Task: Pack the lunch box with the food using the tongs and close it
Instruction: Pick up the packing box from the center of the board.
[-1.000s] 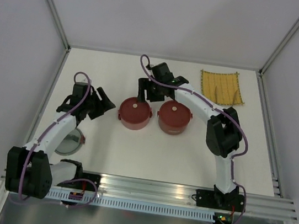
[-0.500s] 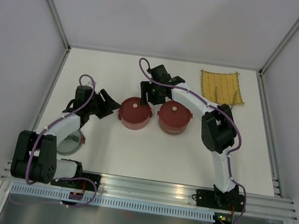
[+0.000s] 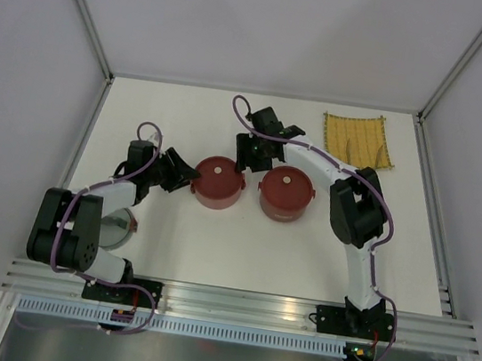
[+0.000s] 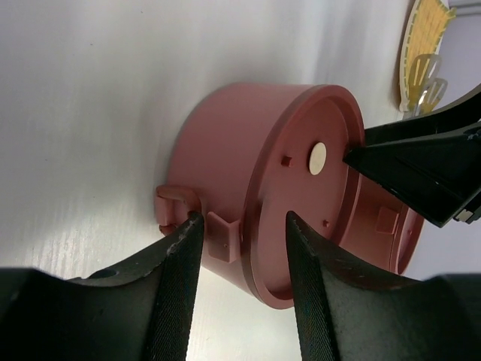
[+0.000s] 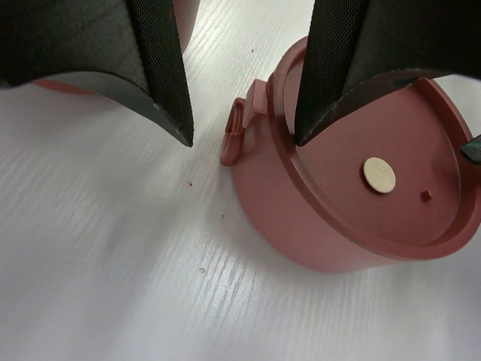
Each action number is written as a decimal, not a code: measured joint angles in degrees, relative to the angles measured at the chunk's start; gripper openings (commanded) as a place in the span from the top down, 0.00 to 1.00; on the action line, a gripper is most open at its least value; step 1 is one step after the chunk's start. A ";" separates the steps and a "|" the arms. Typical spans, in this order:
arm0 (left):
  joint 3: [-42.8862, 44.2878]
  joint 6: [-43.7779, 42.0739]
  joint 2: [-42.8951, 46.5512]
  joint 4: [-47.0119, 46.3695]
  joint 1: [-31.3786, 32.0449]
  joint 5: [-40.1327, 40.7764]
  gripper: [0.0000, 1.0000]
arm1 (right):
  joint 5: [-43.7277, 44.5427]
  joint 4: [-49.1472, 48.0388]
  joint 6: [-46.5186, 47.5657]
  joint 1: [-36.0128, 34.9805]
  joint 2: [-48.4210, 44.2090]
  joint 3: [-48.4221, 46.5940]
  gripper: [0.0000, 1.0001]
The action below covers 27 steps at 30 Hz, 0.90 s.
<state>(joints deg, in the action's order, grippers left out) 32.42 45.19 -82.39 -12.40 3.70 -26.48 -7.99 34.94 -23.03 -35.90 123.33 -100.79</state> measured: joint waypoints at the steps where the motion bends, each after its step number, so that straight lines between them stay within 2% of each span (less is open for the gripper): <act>1: 0.00 0.02 -0.20 -0.20 0.24 -0.09 0.47 | -0.13 -0.24 -0.09 0.09 -0.28 0.37 0.38; 5: 0.00 0.00 -0.31 -0.17 0.98 -0.13 0.50 | -1.18 -0.87 -0.26 0.35 -0.66 1.16 0.40; 11: 0.00 -0.02 -0.79 -0.07 1.29 0.11 0.59 | -3.82 -2.51 -1.29 0.76 -0.83 2.36 0.42; 16: 0.61 -0.07 -1.57 0.07 2.34 0.96 0.61 | -5.11 -3.85 -1.95 0.83 -1.25 3.96 0.37; 19: 1.38 -0.26 -1.68 1.11 3.21 2.32 0.62 | -5.57 -4.15 -2.27 0.83 -1.57 4.87 0.37; 23: 2.71 -1.14 -1.66 3.21 4.39 4.26 0.68 | -5.75 -4.20 -2.43 0.83 -1.99 5.42 0.44; 24: 2.93 -1.33 -1.66 3.61 4.61 4.63 0.69 | -5.79 -4.09 -2.54 0.83 -2.16 5.53 0.52; 27: 3.65 -2.10 -1.66 4.72 5.11 6.03 0.71 | -5.86 -3.72 -2.67 1.05 -2.71 5.97 0.60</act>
<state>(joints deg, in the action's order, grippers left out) 36.07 43.09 -84.05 -7.68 8.82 -20.45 -13.85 31.22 -25.69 -34.85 120.62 -94.83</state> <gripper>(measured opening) 0.359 0.457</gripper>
